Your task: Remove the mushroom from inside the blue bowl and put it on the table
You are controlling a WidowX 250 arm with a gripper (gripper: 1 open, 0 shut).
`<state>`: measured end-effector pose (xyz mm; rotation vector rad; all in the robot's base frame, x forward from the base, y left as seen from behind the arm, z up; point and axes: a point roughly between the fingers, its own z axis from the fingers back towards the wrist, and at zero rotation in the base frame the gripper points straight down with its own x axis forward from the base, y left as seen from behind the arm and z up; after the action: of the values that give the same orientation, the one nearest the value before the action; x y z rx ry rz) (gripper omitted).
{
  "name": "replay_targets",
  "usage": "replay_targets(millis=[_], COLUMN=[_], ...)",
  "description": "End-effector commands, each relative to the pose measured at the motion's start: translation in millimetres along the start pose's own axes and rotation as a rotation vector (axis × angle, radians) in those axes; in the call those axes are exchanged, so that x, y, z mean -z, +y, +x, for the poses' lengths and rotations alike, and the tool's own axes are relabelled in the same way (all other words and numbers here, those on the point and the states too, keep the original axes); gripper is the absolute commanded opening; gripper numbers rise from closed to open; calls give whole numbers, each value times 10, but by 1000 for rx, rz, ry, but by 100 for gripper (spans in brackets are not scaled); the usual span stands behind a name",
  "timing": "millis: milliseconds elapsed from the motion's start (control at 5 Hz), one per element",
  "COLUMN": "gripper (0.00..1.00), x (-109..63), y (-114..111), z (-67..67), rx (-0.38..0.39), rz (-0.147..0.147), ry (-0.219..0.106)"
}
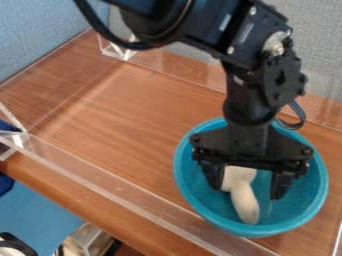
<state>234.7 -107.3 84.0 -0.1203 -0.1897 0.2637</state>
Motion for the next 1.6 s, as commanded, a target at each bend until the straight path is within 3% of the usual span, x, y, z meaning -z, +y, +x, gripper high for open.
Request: replay_targets(millis=[0, 200, 400, 600, 800, 1200, 1400], gripper=[100, 100, 0, 0, 0, 0, 0], x=[58, 173, 257, 256, 118, -430, -649], y=[-130, -183, -226, -170, -110, -74, 78], z=[33, 45, 73, 82, 102, 329, 533], rx=[-18, 15, 43, -7, -63, -113, -215], rz=[-13, -3, 3, 14, 13, -22, -20], ry=[-35, -27, -19, -29, -44, -107, -129])
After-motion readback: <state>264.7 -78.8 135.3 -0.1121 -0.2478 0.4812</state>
